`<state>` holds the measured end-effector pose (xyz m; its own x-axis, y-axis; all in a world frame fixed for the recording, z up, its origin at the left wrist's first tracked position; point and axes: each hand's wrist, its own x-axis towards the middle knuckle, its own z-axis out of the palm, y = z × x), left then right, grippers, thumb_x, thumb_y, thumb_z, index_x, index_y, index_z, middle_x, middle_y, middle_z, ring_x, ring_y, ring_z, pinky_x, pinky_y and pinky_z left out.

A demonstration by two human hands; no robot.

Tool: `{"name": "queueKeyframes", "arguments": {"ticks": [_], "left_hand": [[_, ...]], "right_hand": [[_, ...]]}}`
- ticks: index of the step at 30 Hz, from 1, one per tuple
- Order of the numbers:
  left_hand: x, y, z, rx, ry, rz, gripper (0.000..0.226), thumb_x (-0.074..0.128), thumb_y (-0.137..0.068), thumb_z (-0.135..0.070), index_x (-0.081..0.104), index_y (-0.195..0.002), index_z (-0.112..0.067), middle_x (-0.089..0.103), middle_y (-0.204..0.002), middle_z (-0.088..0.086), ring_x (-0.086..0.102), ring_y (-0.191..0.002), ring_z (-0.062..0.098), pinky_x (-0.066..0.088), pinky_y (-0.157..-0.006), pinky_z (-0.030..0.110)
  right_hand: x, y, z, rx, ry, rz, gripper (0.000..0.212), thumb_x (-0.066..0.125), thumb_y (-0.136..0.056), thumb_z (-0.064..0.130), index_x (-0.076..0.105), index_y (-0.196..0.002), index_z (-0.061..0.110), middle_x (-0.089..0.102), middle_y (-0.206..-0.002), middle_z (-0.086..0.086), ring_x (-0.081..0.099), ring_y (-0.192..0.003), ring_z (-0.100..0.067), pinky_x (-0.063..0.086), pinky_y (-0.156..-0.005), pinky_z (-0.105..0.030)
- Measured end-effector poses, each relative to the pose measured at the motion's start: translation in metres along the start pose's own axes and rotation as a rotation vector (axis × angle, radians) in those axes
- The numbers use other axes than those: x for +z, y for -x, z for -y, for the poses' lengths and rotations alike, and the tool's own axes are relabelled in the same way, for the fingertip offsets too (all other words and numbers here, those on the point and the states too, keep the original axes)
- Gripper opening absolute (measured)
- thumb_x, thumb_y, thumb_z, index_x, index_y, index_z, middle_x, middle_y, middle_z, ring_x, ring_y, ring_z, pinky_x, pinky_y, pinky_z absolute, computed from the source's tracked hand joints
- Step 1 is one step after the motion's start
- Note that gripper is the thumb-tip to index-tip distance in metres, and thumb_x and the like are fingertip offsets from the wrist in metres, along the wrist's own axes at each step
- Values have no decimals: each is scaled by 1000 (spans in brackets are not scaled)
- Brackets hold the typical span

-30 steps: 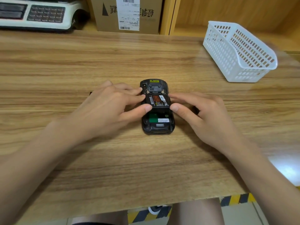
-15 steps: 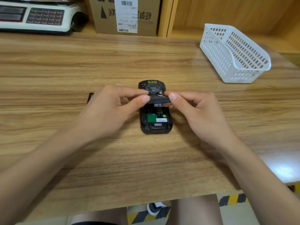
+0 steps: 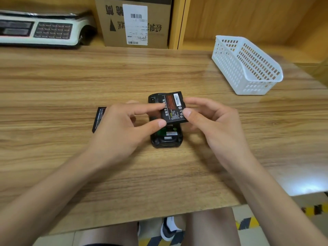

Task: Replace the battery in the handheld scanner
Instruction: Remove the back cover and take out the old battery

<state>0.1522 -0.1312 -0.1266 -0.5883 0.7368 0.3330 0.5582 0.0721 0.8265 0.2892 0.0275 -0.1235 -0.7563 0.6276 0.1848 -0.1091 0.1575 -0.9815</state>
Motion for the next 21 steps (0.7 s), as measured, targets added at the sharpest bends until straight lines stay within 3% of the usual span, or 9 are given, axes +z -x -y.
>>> {"name": "queueKeyframes", "arguments": {"ticks": [4,5,8,11,13,15,18,21], "left_hand": [[7,-6,-11,56,57,-48,41,79,-76,-30,71,-114,-42,75,-103,-4,51,-69,25,42,-62,36],[10,-8,-15,81,68,-55,41,79,-77,-27,71,-114,-42,75,-102,-5,56,-73,20,43,-62,35],[19,-14,-23,135,56,-42,42,81,-79,-17,69,-114,-38,74,-103,-7,58,-78,-7,39,-68,10],[30,-22,-30,144,85,-40,40,80,-80,-15,71,-114,-35,75,-101,-9,61,-82,-7,39,-70,7],[39,-28,-33,147,138,-37,40,80,-80,-13,71,-112,-35,74,-95,-14,60,-77,-8,39,-67,8],[48,-33,-35,157,154,-33,39,81,-80,-17,72,-112,-37,73,-92,-12,57,-68,-4,42,-63,17],[60,-42,-41,170,159,-21,38,79,-80,-23,72,-115,-37,75,-100,-2,66,-80,26,53,-67,47],[72,-56,-47,173,183,54,39,76,-84,-18,70,-120,-34,75,-108,-6,69,-97,13,53,-75,54]], "right_hand": [[-2,3,7,35,-123,-67,42,68,-89,0,62,-128,12,78,-85,-1,72,-73,-6,54,-66,-17],[-3,4,9,25,-127,-78,41,67,-89,-1,63,-128,14,78,-84,2,72,-74,-5,54,-67,-17],[-10,7,14,-7,-114,-123,41,65,-91,0,63,-128,17,78,-88,4,72,-78,-6,57,-73,-24],[-21,9,18,-40,-110,-171,41,66,-90,0,64,-126,20,79,-93,-2,72,-83,-9,58,-82,-34],[-27,9,21,-61,-110,-181,43,67,-88,-2,65,-123,23,79,-92,-1,71,-81,-9,58,-81,-33],[-34,7,22,-76,-101,-190,45,68,-88,-3,63,-127,19,80,-95,-3,71,-80,-9,59,-79,-29],[-48,3,22,-95,-87,-226,47,67,-88,-4,62,-131,14,79,-98,-5,71,-79,-11,58,-75,-28],[-64,-2,25,-107,-67,-271,45,66,-89,-4,62,-131,13,79,-101,-8,72,-82,-14,59,-74,-29]]}}
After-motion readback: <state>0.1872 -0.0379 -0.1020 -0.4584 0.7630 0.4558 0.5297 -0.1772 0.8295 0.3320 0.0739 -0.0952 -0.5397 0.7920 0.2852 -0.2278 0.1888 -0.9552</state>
